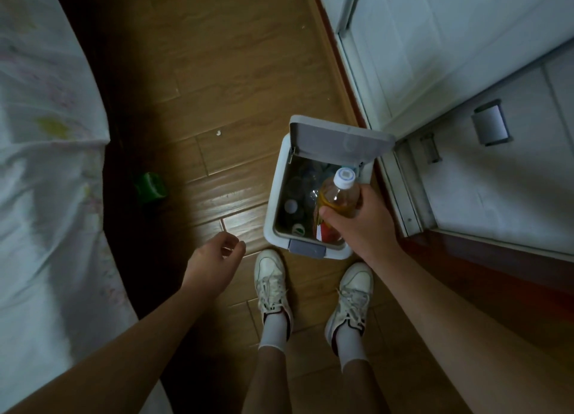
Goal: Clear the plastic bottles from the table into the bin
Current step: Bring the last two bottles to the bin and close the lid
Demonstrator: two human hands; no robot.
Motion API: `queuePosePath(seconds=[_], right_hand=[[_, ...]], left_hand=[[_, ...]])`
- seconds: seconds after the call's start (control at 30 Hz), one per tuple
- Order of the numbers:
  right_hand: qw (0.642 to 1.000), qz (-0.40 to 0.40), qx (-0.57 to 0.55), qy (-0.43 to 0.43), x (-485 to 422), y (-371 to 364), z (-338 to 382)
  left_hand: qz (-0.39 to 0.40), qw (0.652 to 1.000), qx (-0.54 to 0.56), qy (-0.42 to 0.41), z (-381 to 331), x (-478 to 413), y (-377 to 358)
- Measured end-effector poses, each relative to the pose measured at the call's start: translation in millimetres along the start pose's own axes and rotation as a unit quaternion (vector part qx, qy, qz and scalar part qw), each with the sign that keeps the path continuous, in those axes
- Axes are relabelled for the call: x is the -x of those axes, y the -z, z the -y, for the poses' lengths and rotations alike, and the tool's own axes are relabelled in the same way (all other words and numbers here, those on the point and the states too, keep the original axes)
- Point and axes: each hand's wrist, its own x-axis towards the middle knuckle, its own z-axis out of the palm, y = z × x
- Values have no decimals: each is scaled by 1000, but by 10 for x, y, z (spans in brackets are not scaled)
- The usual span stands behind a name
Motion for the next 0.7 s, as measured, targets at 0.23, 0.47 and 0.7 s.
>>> queuePosePath(seconds=[0.23,0.47,0.7], right_hand=[[997,-7,-53,60,18,-55,189],[997,-28,-60,46,-8,11,214],[999,3,-27,-26,81,122,72]], left_hand=[[-20,1000,23,-7,11,63,24],[-29,998,40,-24,-60,37,144],[-24,998,31,-41,-213,35,318]])
